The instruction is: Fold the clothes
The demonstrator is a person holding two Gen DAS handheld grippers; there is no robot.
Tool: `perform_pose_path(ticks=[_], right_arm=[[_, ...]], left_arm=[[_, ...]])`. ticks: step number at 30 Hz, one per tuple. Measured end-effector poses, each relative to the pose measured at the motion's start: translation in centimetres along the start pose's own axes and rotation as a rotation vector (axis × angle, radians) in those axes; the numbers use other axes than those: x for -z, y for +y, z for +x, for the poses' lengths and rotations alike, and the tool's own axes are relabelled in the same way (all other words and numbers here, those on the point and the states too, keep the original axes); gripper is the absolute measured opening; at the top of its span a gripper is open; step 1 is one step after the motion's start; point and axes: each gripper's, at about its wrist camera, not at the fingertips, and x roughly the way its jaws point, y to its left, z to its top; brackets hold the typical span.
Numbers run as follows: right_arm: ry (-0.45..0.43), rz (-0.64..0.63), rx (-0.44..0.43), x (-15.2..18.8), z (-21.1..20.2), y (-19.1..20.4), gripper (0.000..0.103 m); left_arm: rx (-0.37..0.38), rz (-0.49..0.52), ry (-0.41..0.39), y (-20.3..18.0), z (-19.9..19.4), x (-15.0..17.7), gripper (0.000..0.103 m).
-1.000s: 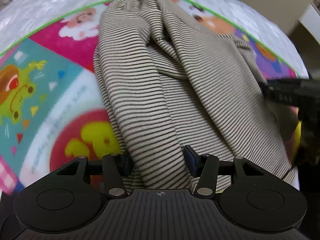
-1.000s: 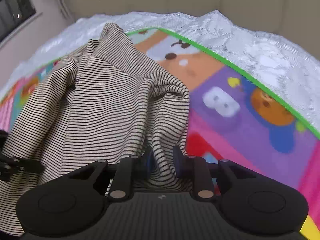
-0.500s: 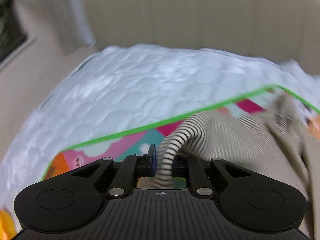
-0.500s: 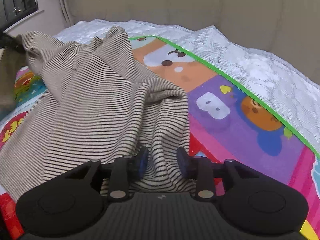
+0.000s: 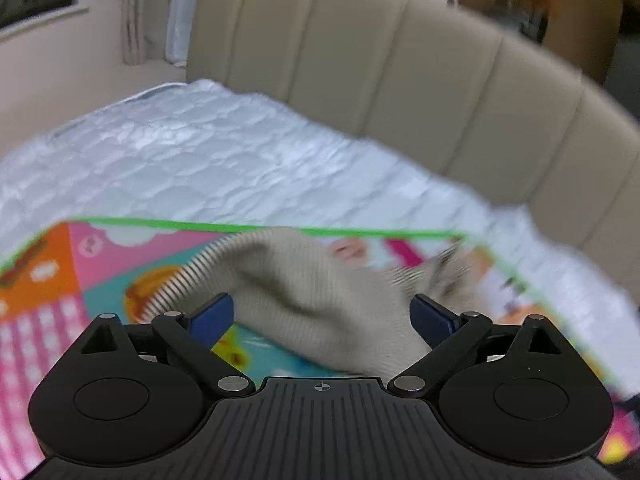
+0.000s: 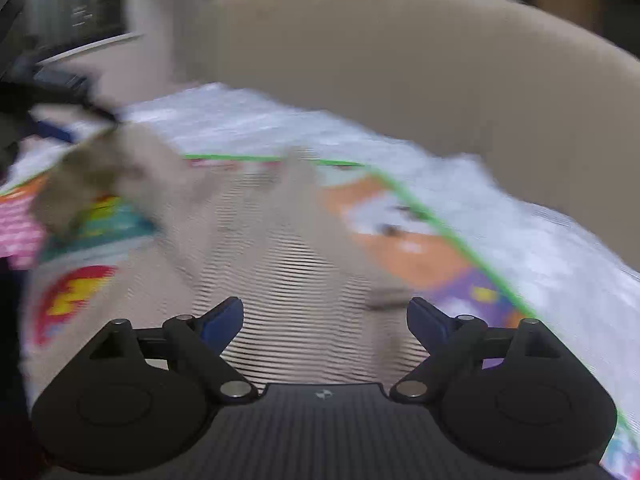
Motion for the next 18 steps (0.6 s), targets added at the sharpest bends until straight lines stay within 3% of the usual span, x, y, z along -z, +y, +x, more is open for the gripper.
perform_pose_path(ticks=[3,5,6,7,8,13,16,18], right_arm=[[0.099,-0.120,-0.034,0.4,3.6,3.9,0.088],[0.135,-0.252,0.003,1.1,5.5,5.3,0.054],[0.113,-0.318,0.017,1.2,5.5,5.4,0.044],[0.099,-0.368,0.035,1.1,5.2,5.2,0.019],[0.088,-0.402,0.060,0.7,4.8,4.6,0.011],[0.041,-0.479,0.265,-2.2,4.5,-2.2,0.009],[0.025,-0.386,0.444,-4.5,5.7,-8.7,0.009],[0.047,-0.287,0.498,-5.3,6.9,-12.9,0.009]], left_arm=[[0.045,-0.131,-0.022,-1.3,-0.1,0.9,0.102],[0.066,-0.247,-0.031,-1.6,1.4,1.7,0.102],[0.072,-0.277,-0.038,-1.7,2.2,2.3,0.102],[0.086,-0.287,-0.045,-1.8,3.1,3.1,0.102],[0.104,-0.269,-0.032,-1.8,3.9,3.7,0.102],[0.202,-0.159,0.062,-1.9,7.6,5.0,0.102],[0.220,-0.088,0.024,-2.1,8.3,4.2,0.102],[0.186,-0.055,-0.016,-1.6,8.7,3.6,0.102]])
